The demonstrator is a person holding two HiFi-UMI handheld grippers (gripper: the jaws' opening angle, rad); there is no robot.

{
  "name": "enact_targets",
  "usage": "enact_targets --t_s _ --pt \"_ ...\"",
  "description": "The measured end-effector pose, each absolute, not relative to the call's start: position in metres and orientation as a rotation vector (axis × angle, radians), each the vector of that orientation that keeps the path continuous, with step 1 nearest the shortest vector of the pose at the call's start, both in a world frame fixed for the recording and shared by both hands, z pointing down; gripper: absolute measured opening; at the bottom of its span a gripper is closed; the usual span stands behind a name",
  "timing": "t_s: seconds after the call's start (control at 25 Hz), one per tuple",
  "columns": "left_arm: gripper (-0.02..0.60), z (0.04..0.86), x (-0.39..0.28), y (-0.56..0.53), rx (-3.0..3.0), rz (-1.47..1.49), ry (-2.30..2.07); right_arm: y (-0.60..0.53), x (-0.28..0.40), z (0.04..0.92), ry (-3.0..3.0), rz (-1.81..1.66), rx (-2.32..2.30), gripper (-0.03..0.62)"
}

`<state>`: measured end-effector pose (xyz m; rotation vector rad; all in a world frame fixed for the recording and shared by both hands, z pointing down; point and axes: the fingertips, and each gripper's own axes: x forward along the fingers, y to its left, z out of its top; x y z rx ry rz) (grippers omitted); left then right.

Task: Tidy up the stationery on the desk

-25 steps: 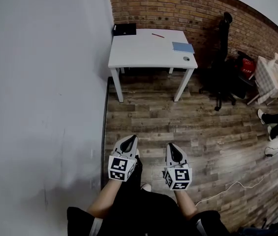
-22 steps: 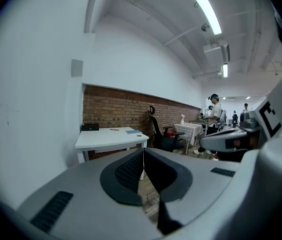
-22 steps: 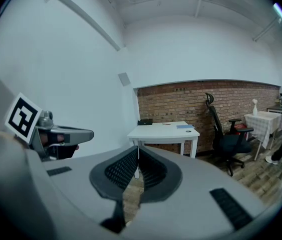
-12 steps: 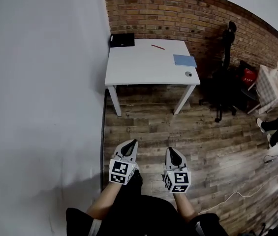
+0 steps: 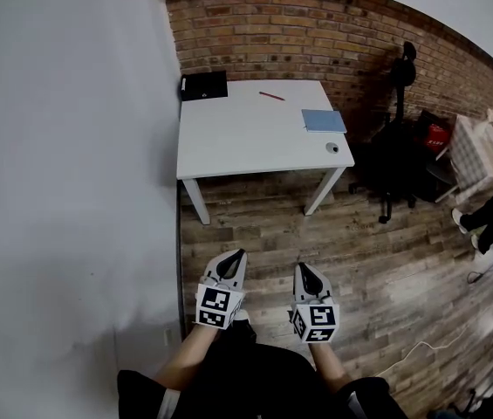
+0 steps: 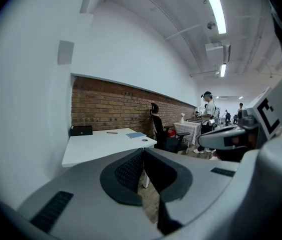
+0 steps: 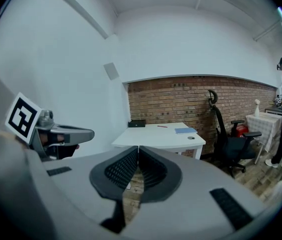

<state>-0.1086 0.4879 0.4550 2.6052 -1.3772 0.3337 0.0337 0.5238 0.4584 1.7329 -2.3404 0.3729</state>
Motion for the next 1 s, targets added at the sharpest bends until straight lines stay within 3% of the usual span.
enact_targets --t_s 0.56,1.0 --pt "0.015 0.459 -0.133 0.397 2.616 0.341 -1.340 0.438 0.012 0.468 -2.304 0.414 1.773 0.023" --pt "0.015 0.481 -0.108 0.326 2.606 0.387 -1.319 0.362 0.036 0.490 -2.303 0.465 1.794 0.023"
